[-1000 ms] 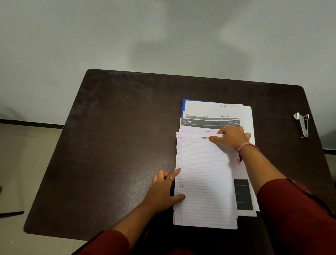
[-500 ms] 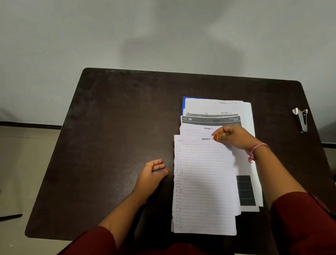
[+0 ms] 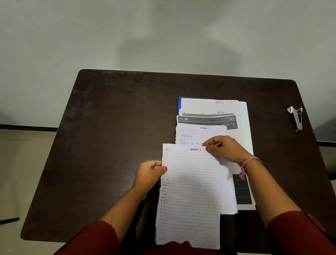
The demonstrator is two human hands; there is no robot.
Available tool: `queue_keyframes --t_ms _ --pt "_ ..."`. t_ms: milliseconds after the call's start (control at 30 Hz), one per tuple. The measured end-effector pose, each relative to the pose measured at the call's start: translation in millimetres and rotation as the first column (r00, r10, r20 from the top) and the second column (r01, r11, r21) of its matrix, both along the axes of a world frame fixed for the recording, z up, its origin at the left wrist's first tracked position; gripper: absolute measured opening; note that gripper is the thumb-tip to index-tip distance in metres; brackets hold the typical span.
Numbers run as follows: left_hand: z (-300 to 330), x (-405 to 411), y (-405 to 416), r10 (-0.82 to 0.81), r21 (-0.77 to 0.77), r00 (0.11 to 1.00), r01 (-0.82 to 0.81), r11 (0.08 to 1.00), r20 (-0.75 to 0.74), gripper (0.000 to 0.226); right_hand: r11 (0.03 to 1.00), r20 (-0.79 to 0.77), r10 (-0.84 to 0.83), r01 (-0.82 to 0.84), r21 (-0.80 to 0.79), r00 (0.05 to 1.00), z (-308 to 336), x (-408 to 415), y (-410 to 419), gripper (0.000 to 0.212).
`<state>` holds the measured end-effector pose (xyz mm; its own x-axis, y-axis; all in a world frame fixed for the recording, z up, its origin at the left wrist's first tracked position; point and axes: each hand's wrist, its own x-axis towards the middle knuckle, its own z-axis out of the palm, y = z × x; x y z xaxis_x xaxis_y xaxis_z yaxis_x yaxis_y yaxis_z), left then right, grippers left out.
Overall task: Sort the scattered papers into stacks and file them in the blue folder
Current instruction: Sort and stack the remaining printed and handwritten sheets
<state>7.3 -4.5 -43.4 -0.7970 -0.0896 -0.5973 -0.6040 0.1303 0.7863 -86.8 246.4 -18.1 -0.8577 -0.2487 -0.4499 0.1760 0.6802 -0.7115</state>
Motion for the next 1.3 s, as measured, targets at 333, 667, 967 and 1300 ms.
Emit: queue_keyframes --t_ms 333,667,967,1300 --pt "4.5 0.7 1.7 -0.007 -0.068 1.000 0.006 0.998 -0.021 0.013 0.978 -0.137 0.110 -0.083 0.191 0.984 6.2 -0.8 4.2 0.023" --pt "7.1 -2.5 7.5 -0.541 -0.718 0.768 0.157 0.678 -0.343 0.062 0.951 -0.289 0.161 -0.069 0.303 0.944 1.1 31.6 3.4 0.011" --pt "-10.4 -12.0 15.4 -0.806 -0.884 0.489 0.136 0.447 -0.332 0.023 0.974 0.058 0.078 -0.064 -0.216 0.995 23.7 44.6 11.2 0.007" --pt "-6.7 -0.6 11.3 -0.783 -0.819 0.497 0.220 0.530 -0.373 0.028 0.934 -0.210 0.069 0.011 0.358 0.975 -10.4 9.6 -9.0 0.026"
